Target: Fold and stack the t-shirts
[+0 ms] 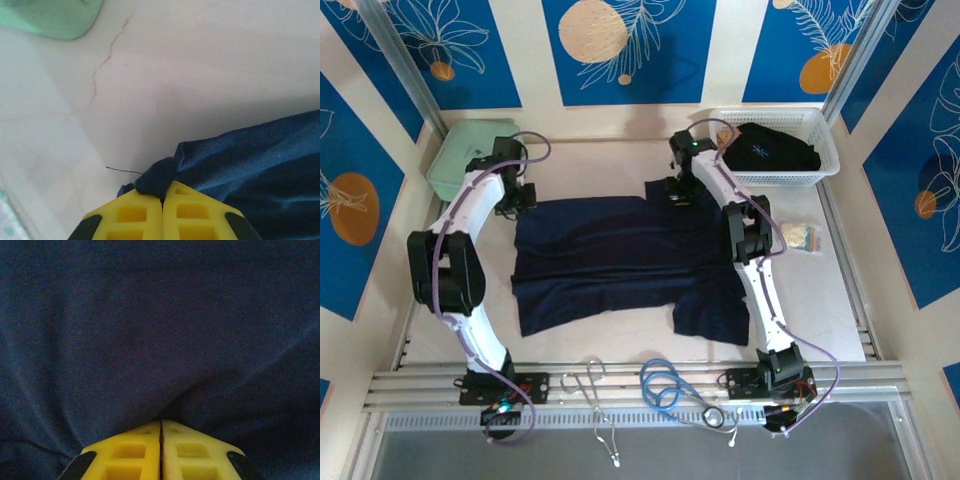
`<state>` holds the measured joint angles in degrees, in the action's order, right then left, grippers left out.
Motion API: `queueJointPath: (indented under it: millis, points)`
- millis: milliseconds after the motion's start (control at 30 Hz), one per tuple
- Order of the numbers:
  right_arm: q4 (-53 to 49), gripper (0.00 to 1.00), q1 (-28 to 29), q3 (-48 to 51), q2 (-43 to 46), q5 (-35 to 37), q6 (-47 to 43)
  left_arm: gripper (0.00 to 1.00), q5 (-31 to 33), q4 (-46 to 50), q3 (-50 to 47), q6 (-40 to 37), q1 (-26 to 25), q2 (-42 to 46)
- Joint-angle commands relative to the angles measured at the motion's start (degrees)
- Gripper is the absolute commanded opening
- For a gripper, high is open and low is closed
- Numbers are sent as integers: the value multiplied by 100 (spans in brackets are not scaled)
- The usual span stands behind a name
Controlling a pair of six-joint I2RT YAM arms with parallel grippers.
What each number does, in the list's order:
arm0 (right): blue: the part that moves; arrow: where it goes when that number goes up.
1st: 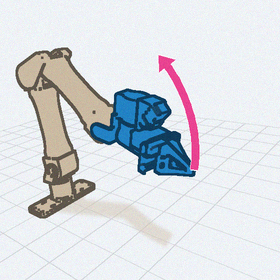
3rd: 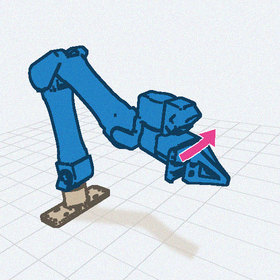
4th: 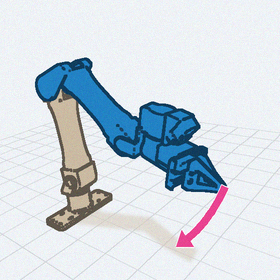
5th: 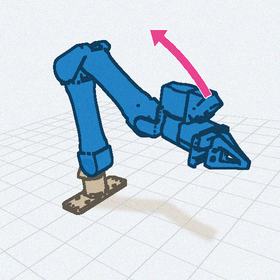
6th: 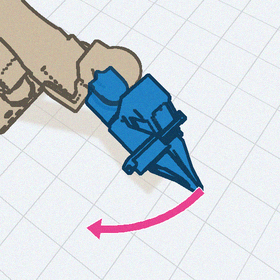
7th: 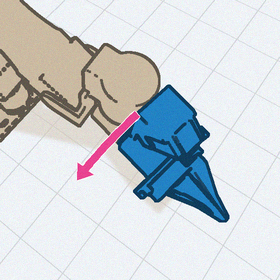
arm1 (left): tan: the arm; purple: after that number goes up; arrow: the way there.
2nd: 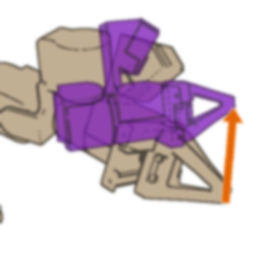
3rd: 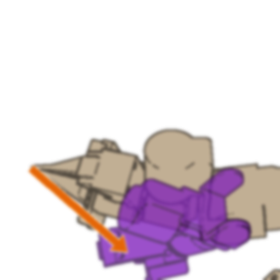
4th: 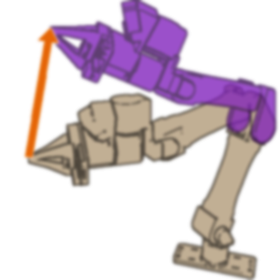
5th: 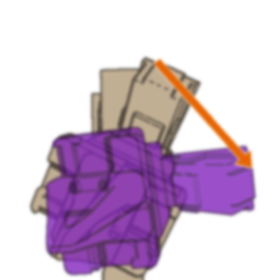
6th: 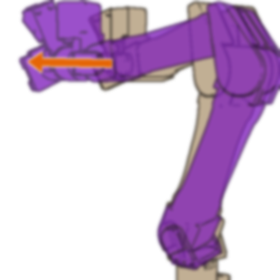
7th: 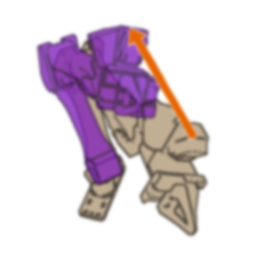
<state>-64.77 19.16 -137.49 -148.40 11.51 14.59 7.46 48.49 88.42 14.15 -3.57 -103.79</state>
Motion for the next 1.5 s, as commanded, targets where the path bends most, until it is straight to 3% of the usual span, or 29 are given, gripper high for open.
queueJointPath:
  millis: [0, 300, 600, 900, 1167, 1467]
  points:
    - [-60, 9, 312, 627, 254, -229, 130, 0, 228, 90, -251, 276, -12, 352]
    - [474, 10, 695, 2183, 1203, -107, 146, 0, 357, 134, -668, 437, -12, 727]
    - [121, 23, 250, 720, 1213, 30, -374, 0, 247, 101, -755, 518, -30, 818]
    - [-64, 42, 31, -966, -119, 124, -1354, 0, 185, 167, -774, 619, -191, 801]
    - [235, 45, 0, -1219, -479, -91, -1459, 0, 211, 166, -704, 633, -354, 678]
    - [316, 45, 9, -1238, -550, 215, -1461, 0, 272, 161, -660, 615, -434, 657]
